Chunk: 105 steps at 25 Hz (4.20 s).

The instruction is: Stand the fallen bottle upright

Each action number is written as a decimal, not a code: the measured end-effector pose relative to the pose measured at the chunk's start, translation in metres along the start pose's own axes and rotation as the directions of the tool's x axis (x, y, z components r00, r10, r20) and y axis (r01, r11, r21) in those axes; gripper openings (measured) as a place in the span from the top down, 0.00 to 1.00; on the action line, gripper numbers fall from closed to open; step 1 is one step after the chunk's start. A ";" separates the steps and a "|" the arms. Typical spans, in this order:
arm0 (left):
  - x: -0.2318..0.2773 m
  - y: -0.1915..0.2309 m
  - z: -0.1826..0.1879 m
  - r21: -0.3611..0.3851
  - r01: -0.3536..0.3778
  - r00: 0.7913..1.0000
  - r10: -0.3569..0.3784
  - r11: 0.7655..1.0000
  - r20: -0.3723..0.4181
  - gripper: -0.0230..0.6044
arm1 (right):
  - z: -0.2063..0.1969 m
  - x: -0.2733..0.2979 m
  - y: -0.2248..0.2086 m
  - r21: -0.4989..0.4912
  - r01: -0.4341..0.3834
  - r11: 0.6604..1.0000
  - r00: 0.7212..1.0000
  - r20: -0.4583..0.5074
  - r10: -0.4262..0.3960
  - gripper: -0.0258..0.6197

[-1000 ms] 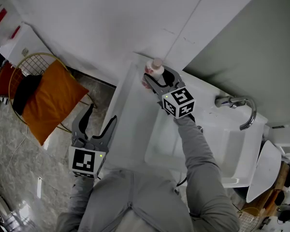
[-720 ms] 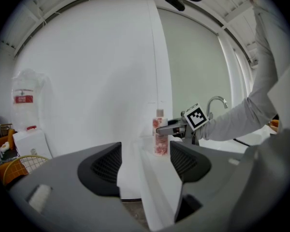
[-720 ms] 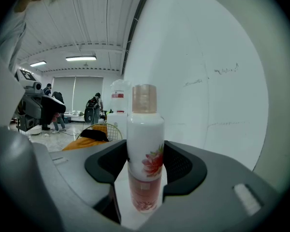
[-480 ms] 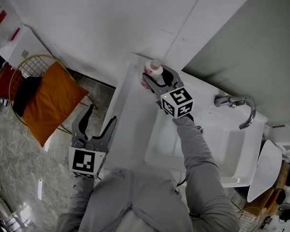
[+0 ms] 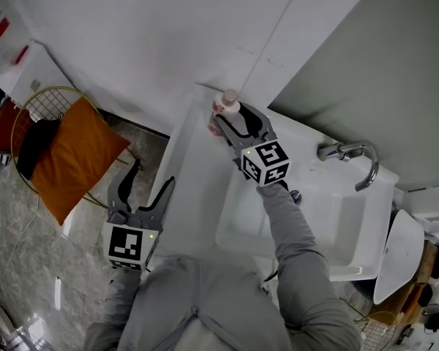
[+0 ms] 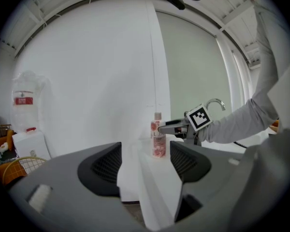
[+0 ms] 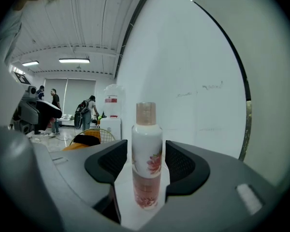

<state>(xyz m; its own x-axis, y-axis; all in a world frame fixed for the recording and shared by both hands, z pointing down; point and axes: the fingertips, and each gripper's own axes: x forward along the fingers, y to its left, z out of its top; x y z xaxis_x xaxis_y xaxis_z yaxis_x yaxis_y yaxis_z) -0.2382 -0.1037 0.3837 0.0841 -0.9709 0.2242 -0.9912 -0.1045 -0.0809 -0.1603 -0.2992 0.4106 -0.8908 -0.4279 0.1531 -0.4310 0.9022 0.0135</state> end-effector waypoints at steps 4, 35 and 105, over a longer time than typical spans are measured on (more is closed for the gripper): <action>-0.003 -0.005 0.005 -0.003 0.012 1.000 -0.012 1.000 -0.005 0.42 | 0.008 -0.022 -0.005 0.029 0.059 0.998 0.997 0.040 -0.060 0.61; 0.024 -0.082 0.014 0.042 0.196 0.980 -0.197 0.980 0.035 0.42 | -0.108 -0.318 -0.057 0.275 0.412 0.869 0.887 -0.340 -0.313 0.61; 0.072 -0.084 -0.020 0.010 0.187 0.978 -0.185 0.982 -0.101 0.42 | -0.332 -0.316 -0.075 0.721 0.285 -0.631 0.561 -0.660 -0.500 0.61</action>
<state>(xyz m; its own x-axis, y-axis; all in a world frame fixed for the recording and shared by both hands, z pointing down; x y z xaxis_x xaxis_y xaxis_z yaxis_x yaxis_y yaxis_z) -0.1504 -0.1608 0.4265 0.2550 -0.9080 0.3324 -0.9570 -0.2862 -0.0477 0.2018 -0.2137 0.6891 -0.1888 -0.6559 0.7308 -0.0861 -0.7303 -0.6777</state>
